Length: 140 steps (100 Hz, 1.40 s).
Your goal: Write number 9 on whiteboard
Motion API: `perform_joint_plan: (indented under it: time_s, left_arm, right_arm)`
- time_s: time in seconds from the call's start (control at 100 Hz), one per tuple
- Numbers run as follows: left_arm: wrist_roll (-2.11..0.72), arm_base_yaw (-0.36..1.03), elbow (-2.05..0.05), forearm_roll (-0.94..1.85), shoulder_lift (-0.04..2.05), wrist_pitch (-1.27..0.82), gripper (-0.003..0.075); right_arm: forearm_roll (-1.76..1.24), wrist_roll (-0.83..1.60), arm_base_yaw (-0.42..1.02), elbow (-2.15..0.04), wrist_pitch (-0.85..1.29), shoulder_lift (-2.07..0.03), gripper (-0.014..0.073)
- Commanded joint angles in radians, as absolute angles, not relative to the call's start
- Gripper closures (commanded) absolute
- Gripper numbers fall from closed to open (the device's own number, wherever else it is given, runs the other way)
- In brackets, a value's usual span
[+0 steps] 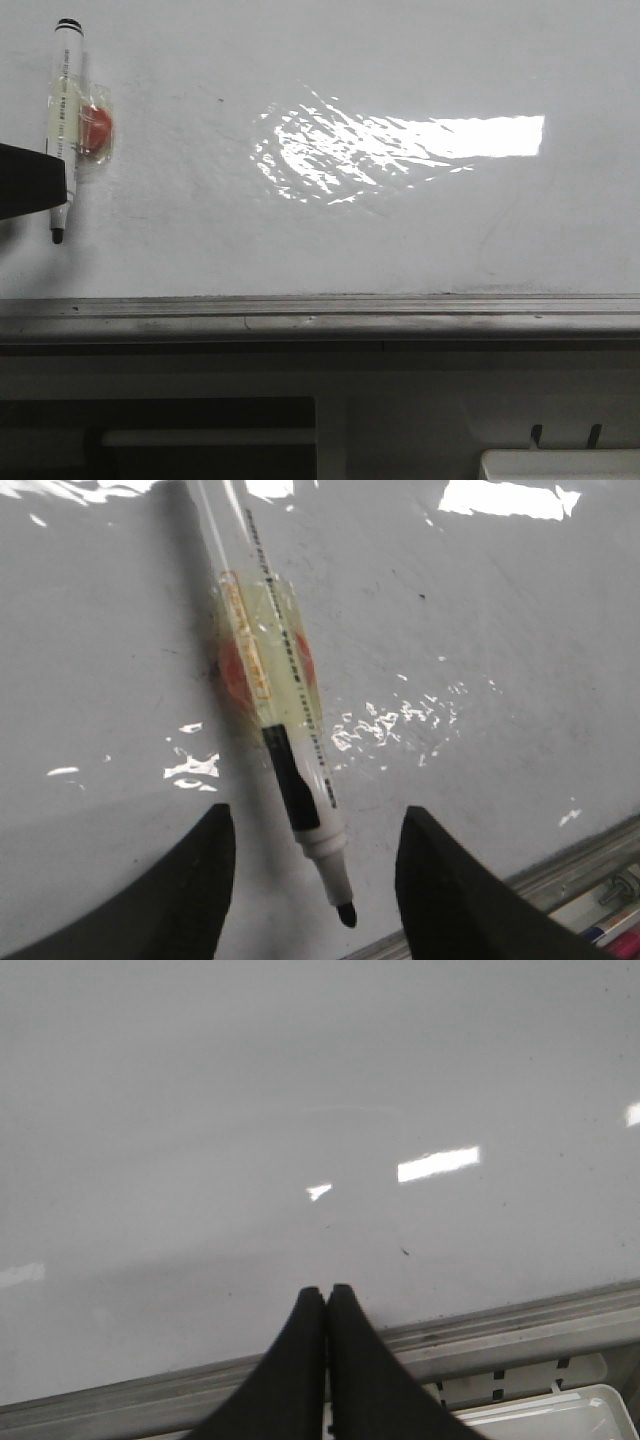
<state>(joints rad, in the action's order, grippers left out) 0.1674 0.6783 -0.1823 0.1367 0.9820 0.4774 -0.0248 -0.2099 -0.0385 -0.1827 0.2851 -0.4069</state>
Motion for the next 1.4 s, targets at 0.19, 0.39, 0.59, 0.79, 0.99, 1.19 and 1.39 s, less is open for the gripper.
perform_joint_plan:
  time_s: [0.19, 0.39, 0.59, 0.79, 0.99, 1.19, 1.39]
  left_arm:
    - [0.179, 0.689, -0.217, 0.155, 1.125, 0.734, 0.0388]
    - [0.179, 0.689, -0.217, 0.155, 1.177, 0.738, 0.0395]
    - [0.179, 0.689, -0.217, 0.196, 1.181, 0.738, 0.0628]
    - [0.179, 0.689, -0.217, 0.098, 1.181, 0.813, 0.0740]
    - [0.179, 0.689, -0.217, -0.093, 1.147, 0.828, 0.0740]
    - [0.176, 0.689, -0.217, -0.351, 1.112, 0.832, 0.0740]
    - [0.110, 0.689, -0.217, -0.566, 1.112, 0.853, 0.0740]
  right_arm:
    - [-0.023, -0.205, -0.045, -0.220, 0.229, -0.421, 0.0663]
    - [-0.023, -0.205, -0.045, -0.220, 0.233, -0.421, 0.0663]
    - [-0.023, -0.205, -0.014, -0.220, 0.263, -0.421, 0.0663]
    - [-0.035, -0.205, 0.113, -0.223, 0.270, -0.421, 0.0663]
    - [-0.037, -0.188, 0.254, -0.281, 0.344, -0.440, 0.0663]
    - [-0.072, -0.166, 0.476, -0.357, 0.355, -0.524, 0.0591]
    - [-0.071, -0.079, 0.758, -0.497, 0.335, -0.599, 0.0293]
